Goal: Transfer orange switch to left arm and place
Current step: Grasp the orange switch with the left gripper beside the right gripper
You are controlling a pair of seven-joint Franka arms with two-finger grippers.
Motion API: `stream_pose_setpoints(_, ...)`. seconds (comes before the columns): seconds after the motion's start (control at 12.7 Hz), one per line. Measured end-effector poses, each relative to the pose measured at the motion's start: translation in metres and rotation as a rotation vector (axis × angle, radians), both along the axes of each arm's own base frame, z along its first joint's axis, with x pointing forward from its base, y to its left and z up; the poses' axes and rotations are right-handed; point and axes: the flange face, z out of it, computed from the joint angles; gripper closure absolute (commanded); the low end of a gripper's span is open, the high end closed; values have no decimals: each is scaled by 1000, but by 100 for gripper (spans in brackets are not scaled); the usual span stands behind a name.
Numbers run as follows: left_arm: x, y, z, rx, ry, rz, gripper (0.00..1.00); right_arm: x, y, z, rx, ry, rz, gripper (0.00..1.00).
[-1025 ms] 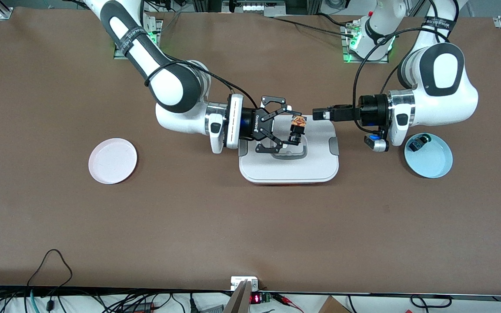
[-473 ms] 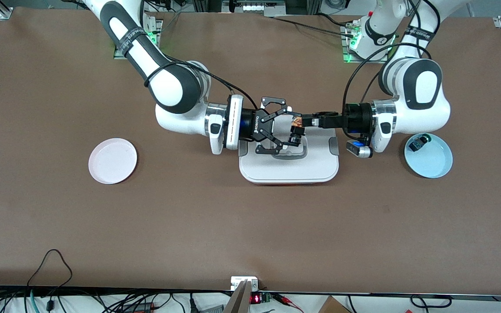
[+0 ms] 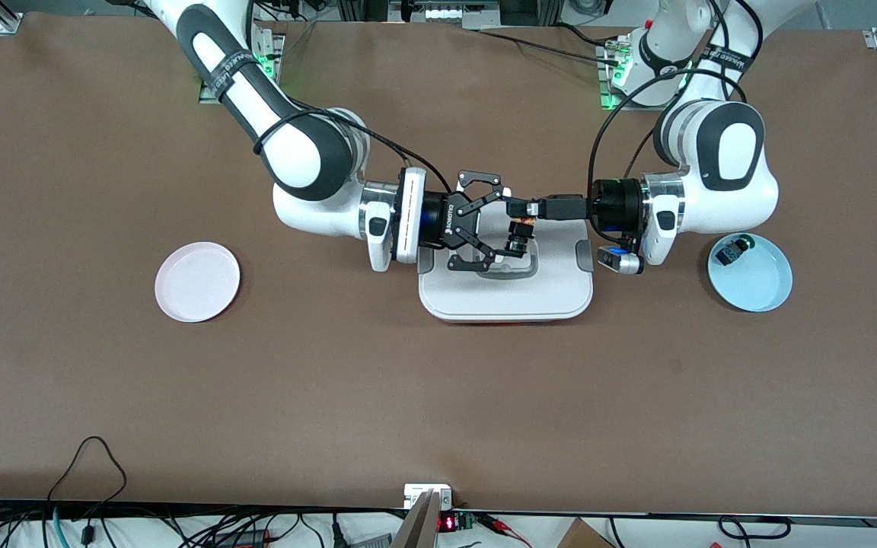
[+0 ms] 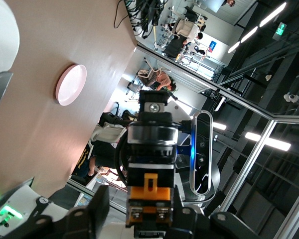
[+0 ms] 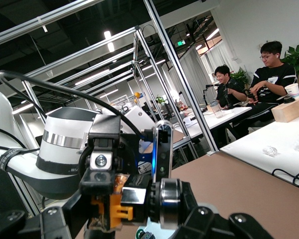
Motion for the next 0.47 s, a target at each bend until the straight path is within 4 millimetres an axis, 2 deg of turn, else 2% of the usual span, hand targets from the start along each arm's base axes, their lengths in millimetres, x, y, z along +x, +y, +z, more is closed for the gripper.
stream_pose_setpoints(0.16,3,1,1,6,-38,8,79,1,0,-3,-4,-1,-3,97)
stream_pose_setpoints(0.32,3,1,0,6,-47,7,83,1,0,-4,-5,-7,-4,94)
stream_pose_setpoints(0.39,3,1,-1,6,-48,8,83,1,0,-5,-5,-7,-4,90)
stream_pose_setpoints(0.47,3,1,-1,7,-49,8,83,1,0,-5,-5,-7,-4,78)
